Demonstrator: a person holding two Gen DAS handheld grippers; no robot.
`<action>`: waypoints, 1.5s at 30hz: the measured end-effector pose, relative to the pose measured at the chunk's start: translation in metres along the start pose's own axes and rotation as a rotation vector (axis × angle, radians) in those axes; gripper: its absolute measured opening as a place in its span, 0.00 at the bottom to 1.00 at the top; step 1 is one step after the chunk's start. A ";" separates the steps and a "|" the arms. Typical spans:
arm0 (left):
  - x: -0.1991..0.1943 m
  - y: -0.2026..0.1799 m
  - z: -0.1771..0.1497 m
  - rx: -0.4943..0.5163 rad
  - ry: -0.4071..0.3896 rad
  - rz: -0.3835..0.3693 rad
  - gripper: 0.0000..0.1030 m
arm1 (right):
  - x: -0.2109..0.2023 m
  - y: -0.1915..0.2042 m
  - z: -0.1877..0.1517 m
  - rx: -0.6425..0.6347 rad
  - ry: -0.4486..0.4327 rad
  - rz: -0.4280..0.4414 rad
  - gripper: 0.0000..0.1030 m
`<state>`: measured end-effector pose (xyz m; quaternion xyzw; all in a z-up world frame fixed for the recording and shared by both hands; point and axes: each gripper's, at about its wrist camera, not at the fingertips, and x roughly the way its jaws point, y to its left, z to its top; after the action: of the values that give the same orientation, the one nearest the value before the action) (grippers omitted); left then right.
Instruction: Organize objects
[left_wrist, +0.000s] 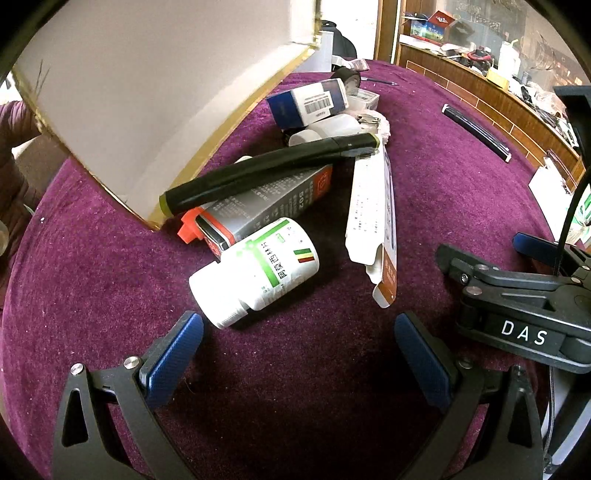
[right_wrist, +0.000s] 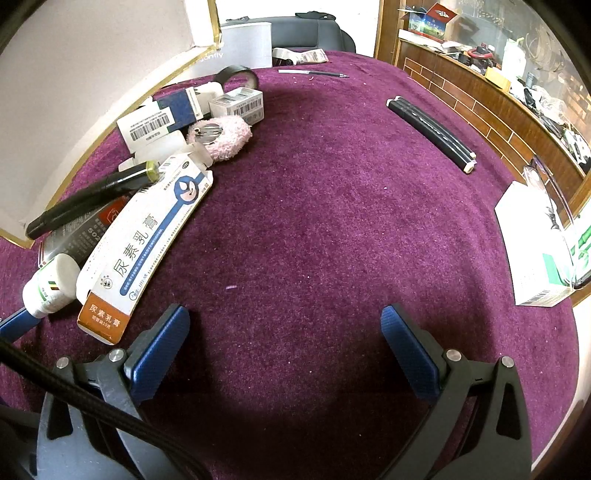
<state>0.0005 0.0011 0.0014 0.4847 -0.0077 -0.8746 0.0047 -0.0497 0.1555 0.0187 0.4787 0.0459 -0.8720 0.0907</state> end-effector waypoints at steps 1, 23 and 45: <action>0.000 0.000 0.000 0.000 0.000 0.000 0.99 | 0.000 0.000 0.000 0.000 0.000 0.000 1.00; 0.005 -0.002 0.003 0.000 0.000 0.000 0.99 | 0.001 0.000 0.000 0.000 0.000 0.000 1.00; 0.007 -0.004 0.004 0.000 0.000 0.000 0.99 | 0.000 0.001 0.000 0.001 0.000 0.001 1.00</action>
<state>-0.0063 0.0052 -0.0021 0.4848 -0.0075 -0.8746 0.0049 -0.0496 0.1549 0.0192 0.4790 0.0455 -0.8719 0.0908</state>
